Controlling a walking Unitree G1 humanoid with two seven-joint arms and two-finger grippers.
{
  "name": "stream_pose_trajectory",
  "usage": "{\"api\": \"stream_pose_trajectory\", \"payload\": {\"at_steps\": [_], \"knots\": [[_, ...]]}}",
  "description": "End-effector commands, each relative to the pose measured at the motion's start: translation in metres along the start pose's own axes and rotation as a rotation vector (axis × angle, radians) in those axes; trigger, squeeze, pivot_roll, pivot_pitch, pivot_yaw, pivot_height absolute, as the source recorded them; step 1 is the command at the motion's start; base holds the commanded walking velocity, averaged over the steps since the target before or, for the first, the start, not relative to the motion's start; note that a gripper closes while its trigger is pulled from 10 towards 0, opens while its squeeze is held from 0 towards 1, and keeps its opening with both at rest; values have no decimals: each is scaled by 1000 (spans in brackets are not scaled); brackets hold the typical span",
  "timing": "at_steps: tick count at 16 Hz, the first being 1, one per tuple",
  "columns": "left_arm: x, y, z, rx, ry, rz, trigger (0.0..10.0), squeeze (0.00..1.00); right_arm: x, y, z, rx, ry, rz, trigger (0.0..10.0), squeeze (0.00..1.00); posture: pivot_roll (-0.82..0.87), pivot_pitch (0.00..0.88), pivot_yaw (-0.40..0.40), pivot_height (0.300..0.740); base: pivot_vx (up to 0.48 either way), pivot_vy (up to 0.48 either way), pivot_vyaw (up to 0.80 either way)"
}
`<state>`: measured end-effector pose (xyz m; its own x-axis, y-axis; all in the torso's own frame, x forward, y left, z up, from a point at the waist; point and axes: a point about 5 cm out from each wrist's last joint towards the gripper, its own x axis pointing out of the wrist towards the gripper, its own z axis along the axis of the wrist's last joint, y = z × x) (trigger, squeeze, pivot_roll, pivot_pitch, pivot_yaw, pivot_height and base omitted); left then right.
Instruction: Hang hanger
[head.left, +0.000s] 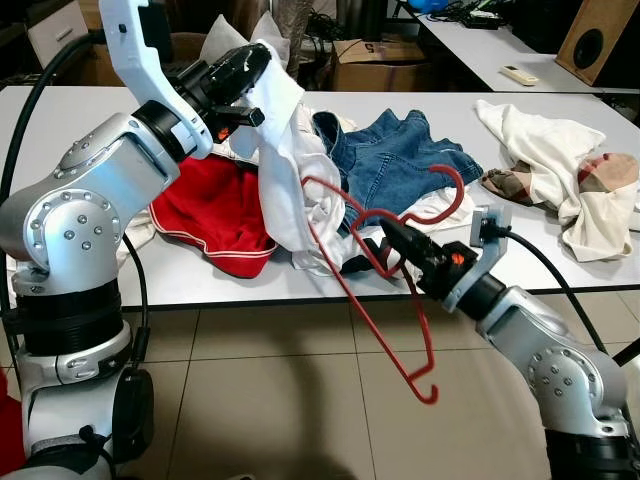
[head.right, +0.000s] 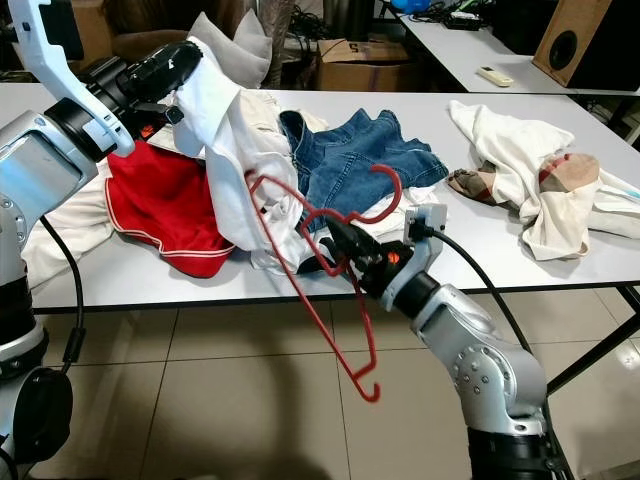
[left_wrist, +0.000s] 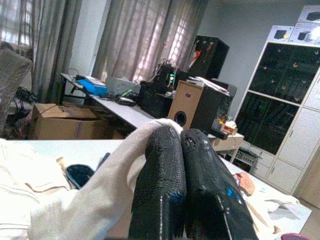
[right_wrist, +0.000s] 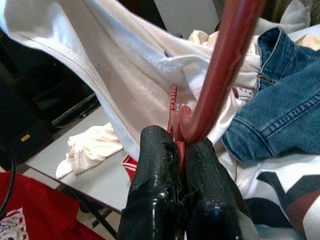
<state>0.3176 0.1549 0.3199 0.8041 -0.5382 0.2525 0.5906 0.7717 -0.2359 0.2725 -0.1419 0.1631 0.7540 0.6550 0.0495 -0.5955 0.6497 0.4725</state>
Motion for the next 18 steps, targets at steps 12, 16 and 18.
{"api": "stream_pose_trajectory", "payload": {"at_steps": [12,16,18], "knots": [[-20,-8,5,117,76,-82,0,0,3,-28,7,83,-62,-244,10000,0,-65,0,-36,740,0,0,0],[-27,-2,-5,100,117,-61,0,0,8,-33,21,185,-199,-315,10000,0,-73,0,-29,740,0,0,0],[-29,-4,-19,59,152,-72,0,0,18,-34,30,287,-278,-316,10000,0,-76,0,-27,740,0,0,0]]}}
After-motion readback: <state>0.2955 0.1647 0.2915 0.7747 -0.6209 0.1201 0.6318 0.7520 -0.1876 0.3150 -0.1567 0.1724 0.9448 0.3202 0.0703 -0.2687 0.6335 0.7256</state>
